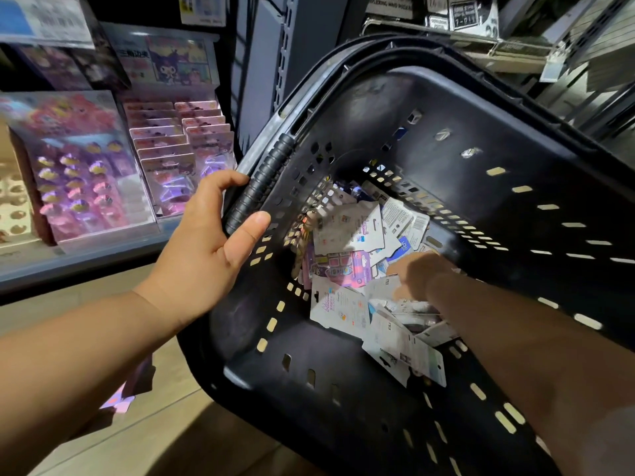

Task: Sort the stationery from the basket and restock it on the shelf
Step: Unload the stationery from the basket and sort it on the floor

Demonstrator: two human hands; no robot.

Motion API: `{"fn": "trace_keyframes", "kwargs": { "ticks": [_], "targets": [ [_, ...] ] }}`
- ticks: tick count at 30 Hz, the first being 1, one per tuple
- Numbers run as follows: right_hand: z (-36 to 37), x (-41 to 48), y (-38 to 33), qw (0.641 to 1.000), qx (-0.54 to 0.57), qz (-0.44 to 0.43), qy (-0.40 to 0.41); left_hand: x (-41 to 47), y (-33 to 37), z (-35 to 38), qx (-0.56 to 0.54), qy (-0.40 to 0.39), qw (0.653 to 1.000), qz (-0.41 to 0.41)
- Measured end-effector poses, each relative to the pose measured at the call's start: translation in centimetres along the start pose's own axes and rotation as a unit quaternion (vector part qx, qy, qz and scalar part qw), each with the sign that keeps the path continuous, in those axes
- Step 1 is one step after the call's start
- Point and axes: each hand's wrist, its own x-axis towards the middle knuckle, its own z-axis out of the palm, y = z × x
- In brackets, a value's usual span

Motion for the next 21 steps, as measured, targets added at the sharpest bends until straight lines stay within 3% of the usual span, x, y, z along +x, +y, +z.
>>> {"fn": "trace_keyframes", "kwargs": {
  "ticks": [4,10,17,21],
  "targets": [
    [-0.2,0.6,0.7,0.99,0.14,0.004,0.008,0.0,0.0,0.0,0.009,0.004,1.0,-0.001],
    [-1.1,-0.1,0.3,0.965,0.261,0.005,0.031,-0.2,-0.2,0.0,0.006,0.001,1.0,-0.007],
    [-2.0,-1.2,-0.6,0.902,0.425,0.0,0.075,-0.2,-0.1,-0.2,0.013,-0.011,1.0,-0.025],
    [-2.9,-2.3,-1.1,0.829,0.552,-0.02,0.083,-0.3,0.0,-0.3,0.008,-0.021,0.999,-0.035]
  ]
}}
